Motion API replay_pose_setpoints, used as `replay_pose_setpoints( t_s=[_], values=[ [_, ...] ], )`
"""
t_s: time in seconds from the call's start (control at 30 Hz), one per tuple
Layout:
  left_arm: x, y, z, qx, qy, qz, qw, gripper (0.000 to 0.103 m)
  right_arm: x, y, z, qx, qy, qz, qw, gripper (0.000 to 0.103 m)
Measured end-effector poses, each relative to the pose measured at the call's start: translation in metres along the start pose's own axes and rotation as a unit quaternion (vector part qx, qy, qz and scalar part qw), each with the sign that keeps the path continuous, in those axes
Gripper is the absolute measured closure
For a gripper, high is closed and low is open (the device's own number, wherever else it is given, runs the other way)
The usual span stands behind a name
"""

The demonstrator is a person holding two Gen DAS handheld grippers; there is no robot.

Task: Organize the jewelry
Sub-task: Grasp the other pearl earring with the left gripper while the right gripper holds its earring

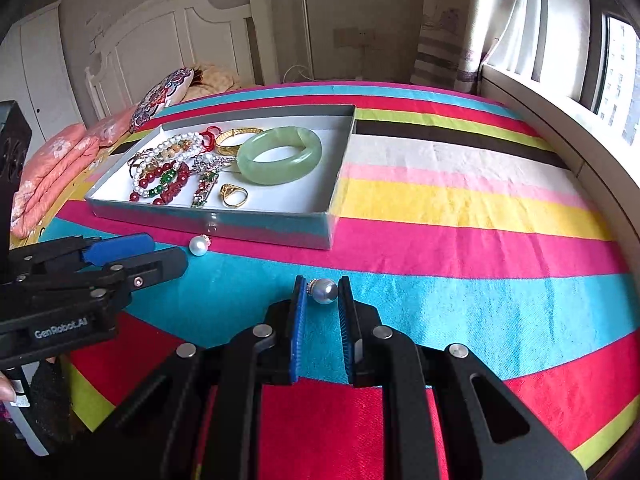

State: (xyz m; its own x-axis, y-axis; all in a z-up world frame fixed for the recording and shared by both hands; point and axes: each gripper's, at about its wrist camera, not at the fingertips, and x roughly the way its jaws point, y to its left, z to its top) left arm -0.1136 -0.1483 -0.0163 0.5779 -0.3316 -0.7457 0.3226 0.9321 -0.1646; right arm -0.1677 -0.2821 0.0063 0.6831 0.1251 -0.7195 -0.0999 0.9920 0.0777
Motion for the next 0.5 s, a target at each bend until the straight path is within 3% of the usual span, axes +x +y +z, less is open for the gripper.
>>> replay_pose_setpoints(
  t_s=[0.2,0.5],
  values=[
    [0.01,-0.019,0.004,0.03,-0.001,0.039,0.9988,0.069,-0.001,-0.003,-0.002,0.006,-0.006,0.014,1.0,0.087],
    [0.016,-0.03,0.007,0.054,-0.005,0.072,0.9959,0.07,-0.003,-0.006,-0.004,0.011,-0.008,0.024,1.0,0.087]
  ],
)
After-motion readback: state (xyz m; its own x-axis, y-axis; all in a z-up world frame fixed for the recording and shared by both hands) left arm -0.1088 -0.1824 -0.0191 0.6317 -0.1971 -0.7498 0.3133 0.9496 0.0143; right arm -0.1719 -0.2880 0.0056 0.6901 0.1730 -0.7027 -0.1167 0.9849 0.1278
